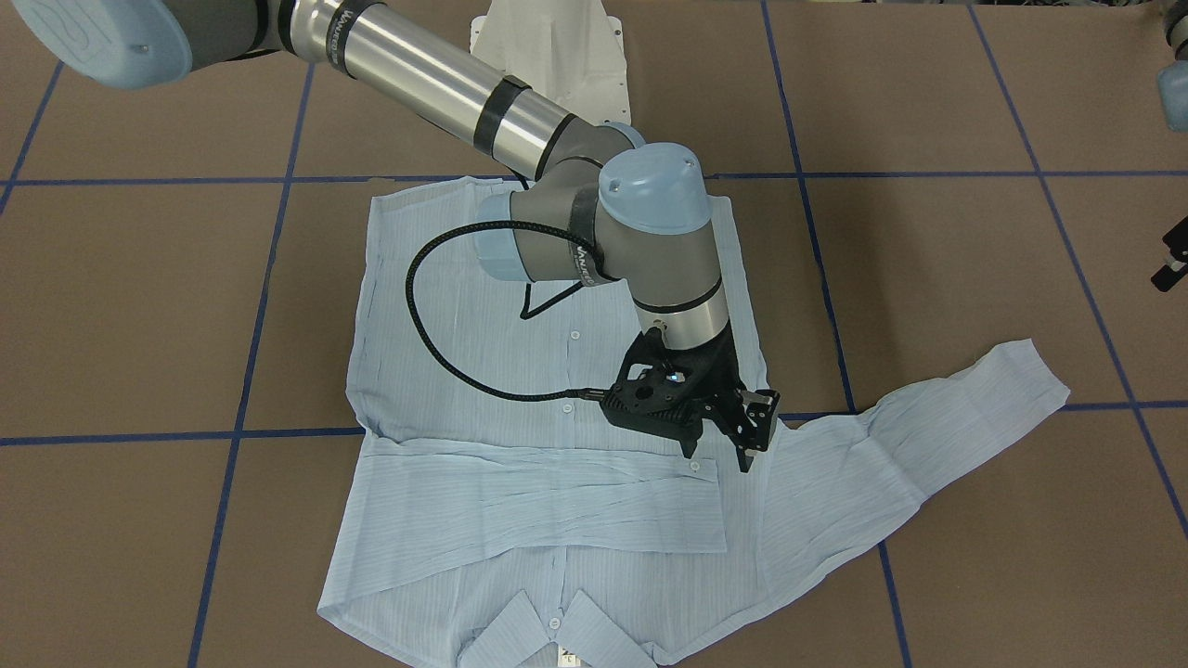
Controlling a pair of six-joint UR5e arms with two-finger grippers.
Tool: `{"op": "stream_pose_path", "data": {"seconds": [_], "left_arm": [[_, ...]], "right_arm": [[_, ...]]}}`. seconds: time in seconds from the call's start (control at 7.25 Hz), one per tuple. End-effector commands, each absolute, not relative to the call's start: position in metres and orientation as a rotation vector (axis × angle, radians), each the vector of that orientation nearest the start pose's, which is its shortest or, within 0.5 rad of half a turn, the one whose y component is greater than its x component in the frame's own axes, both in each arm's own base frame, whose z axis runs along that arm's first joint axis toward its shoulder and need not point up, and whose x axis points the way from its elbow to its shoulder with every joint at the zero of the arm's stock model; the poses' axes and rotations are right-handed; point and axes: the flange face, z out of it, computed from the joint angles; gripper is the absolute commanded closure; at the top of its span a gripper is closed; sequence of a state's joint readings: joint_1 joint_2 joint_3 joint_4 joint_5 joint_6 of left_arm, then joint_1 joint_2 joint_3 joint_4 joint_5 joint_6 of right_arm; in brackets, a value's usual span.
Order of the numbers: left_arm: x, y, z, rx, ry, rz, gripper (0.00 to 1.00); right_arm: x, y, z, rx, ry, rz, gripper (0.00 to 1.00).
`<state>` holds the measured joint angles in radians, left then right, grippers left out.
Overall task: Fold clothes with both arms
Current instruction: 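Lay the sleeve across the shirt's upper back and lift the right gripper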
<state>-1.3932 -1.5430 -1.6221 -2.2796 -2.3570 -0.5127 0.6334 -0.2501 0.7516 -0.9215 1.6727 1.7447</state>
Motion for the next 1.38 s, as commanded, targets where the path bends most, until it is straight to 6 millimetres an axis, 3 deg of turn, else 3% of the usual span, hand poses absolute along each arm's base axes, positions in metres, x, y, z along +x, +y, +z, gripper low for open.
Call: {"op": "stream_pose_path", "data": {"seconds": [0.0, 0.14, 0.28, 0.41, 0.55, 0.83, 0.97, 1.24], "left_arm": [[0.073, -0.547, 0.567, 0.370, 0.900, -0.088, 0.00], [0.084, -0.574, 0.580, 0.335, 0.892, -0.106, 0.00], [0.088, -0.585, 0.600, 0.304, 0.887, -0.126, 0.00], [0.089, -0.587, 0.617, 0.311, 0.889, -0.127, 0.00], [0.110, -0.592, 0.635, 0.311, 0.895, -0.094, 0.01], [0.133, -0.586, 0.644, 0.296, 0.901, -0.054, 0.16], [0.149, -0.581, 0.650, 0.275, 0.901, -0.032, 0.20], [0.158, -0.561, 0.670, 0.243, 0.890, -0.009, 0.29]], "right_arm": [[-0.629, -0.619, 0.041, 0.164, -1.188, 0.677, 0.02], [-0.604, -0.611, 0.086, 0.173, -1.199, 0.672, 0.02], [-0.574, -0.610, 0.117, 0.149, -1.200, 0.668, 0.02], [-0.543, -0.612, 0.141, 0.105, -1.170, 0.670, 0.04], [-0.510, -0.607, 0.172, 0.072, -1.137, 0.661, 0.04], [-0.437, -0.588, 0.254, 0.087, -1.094, 0.576, 0.04], [-0.411, -0.588, 0.274, 0.068, -1.088, 0.566, 0.04], [-0.407, -0.587, 0.277, 0.059, -1.090, 0.560, 0.04]]}}
